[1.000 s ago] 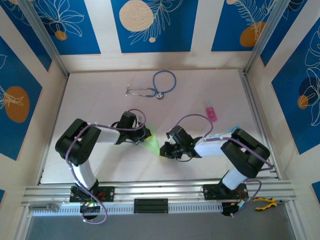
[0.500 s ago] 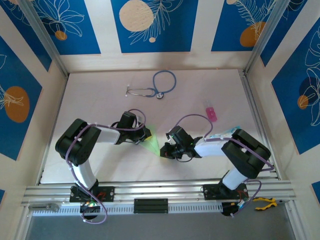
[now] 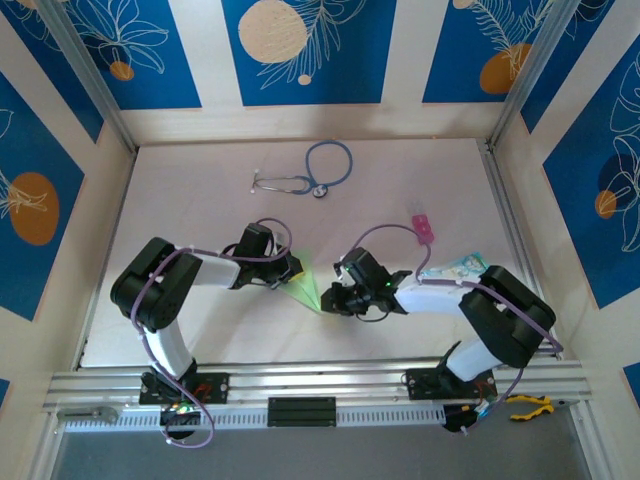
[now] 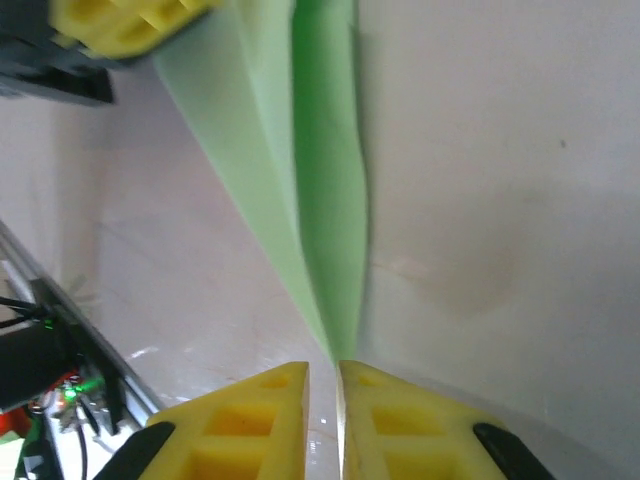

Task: Fold a paper plane with a square sheet of paper (pick it up from the middle)
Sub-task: Fourth fold the wing at the center of the table.

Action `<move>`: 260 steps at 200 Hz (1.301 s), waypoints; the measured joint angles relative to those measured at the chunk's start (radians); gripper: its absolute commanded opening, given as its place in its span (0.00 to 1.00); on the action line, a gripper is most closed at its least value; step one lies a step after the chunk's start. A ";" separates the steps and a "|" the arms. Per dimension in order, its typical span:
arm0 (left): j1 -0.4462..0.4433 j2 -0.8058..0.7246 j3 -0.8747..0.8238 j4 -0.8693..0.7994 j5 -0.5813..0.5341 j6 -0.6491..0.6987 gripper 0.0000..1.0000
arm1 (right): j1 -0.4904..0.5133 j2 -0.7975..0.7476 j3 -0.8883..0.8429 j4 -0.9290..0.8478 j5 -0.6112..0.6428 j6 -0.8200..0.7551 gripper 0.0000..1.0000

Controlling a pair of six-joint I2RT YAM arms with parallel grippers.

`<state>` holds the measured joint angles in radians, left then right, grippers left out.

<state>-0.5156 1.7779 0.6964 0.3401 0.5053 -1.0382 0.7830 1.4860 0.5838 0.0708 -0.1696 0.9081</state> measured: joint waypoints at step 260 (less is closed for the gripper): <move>0.000 0.000 -0.014 0.029 0.000 -0.004 0.04 | 0.018 0.204 0.022 0.227 -0.092 0.055 0.05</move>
<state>-0.5156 1.7779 0.6823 0.3691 0.5056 -1.0420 0.8009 1.6905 0.6056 0.2981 -0.2615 0.9627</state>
